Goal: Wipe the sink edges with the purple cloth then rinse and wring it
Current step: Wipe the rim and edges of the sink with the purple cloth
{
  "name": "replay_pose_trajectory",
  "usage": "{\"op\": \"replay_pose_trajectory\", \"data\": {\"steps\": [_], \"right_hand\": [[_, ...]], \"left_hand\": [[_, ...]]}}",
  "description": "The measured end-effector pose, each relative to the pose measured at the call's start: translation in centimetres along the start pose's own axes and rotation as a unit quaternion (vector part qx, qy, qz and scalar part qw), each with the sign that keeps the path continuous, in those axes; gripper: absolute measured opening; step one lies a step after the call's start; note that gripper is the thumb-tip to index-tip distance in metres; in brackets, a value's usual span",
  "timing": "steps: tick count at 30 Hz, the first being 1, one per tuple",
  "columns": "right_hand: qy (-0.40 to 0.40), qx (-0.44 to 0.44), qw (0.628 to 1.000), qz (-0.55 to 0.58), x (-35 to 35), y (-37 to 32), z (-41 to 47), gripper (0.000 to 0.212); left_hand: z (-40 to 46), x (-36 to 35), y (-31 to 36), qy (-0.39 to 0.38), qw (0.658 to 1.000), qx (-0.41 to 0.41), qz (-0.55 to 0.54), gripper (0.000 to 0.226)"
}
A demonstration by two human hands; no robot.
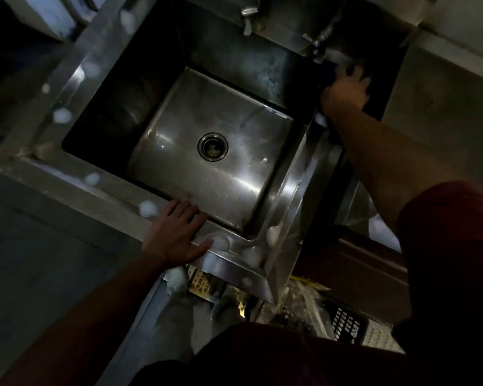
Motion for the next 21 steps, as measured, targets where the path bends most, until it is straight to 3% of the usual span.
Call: {"op": "replay_pose_trajectory", "data": {"steps": [2,6,14,21], "right_hand": [[-0.008,0.001,1.0,-0.016,-1.2,-0.2,0.2,0.058],[0.053,0.037,0.996,-0.067,-2.6,-0.7,0.5,0.056],[0.025,0.042,0.999,-0.015,-3.8,1.2,-1.6,0.058],[0.024,0.019,0.999,-0.021,-4.9,0.8,-6.7,0.058]], "left_hand": [[0.0,0.1,0.0,-0.016,1.0,0.004,0.003,0.069],[0.1,0.1,0.0,-0.014,1.0,0.005,0.009,0.069],[-0.1,0.9,0.2,0.033,0.999,-0.005,-0.005,0.061],[-0.4,1.0,0.2,0.019,1.0,0.002,-0.01,0.059]]}}
Point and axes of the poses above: each hand's wrist, its own z-axis towards the middle knuckle, its own x-axis out of the back of the hand, y = z × x, the point moved 4 cm from there along z, towards the middle knuckle, and after that the axes turned 1 degree about -x, right-handed, at the moved point
